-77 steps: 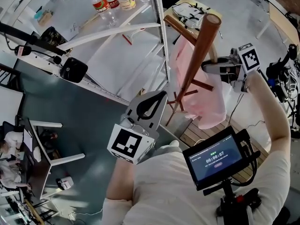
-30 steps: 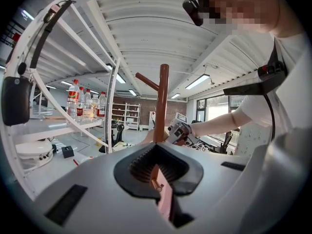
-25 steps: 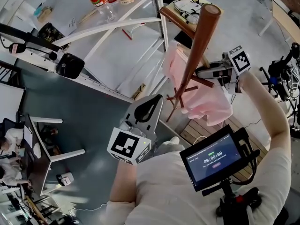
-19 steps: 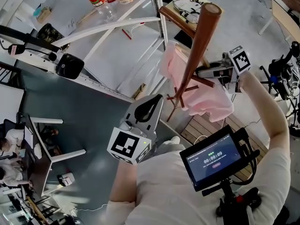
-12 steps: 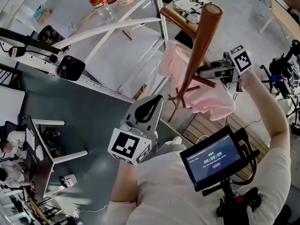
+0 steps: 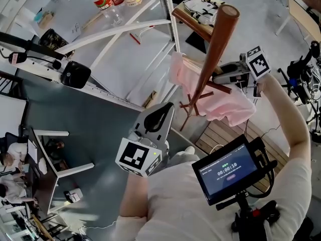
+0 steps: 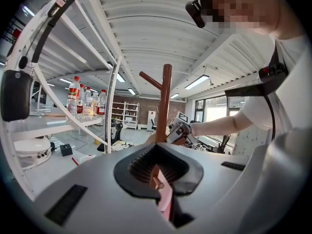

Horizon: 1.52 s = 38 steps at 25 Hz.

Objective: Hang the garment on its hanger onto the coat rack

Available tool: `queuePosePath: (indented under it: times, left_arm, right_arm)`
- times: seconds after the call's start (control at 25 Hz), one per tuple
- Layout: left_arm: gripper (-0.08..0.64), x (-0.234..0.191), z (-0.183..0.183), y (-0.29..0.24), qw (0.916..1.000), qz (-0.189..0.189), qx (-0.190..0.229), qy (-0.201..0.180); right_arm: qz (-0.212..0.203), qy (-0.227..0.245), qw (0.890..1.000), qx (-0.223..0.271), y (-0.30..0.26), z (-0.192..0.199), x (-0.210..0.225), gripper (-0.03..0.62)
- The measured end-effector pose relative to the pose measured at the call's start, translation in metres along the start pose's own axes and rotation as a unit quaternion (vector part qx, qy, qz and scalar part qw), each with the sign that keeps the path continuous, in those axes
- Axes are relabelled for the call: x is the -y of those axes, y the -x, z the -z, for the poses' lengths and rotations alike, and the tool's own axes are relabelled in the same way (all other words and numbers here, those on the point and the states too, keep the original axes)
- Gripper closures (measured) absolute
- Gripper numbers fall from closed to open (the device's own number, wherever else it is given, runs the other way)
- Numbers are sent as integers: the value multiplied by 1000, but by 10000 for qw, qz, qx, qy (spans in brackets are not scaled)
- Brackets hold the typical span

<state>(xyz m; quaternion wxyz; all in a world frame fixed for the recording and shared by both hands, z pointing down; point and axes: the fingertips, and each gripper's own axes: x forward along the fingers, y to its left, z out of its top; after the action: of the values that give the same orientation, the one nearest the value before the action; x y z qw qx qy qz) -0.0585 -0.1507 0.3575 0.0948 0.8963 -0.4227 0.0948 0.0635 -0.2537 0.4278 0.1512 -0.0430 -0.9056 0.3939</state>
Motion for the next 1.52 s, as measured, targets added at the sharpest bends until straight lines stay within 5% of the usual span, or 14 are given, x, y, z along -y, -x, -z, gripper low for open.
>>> queuePosePath:
  times: [0.56, 0.92, 1.16, 1.52]
  left_arm:
    - [554, 5, -2, 6, 9999, 96, 73, 11]
    - [554, 7, -10, 11, 9994, 285, 214, -9]
    - [554, 14, -16, 8, 9975, 635, 321, -23]
    - [554, 26, -27, -2, 9891, 1410, 419, -74]
  right_arm:
    - [191, 739, 9969, 200, 19, -28, -39, 423]
    - [958, 931, 9880, 781, 42, -39, -64, 425]
    - [1645, 972, 9673, 1666, 75, -44, -92, 426]
    - [2346, 1111, 9127, 3156, 112, -27, -162, 426]
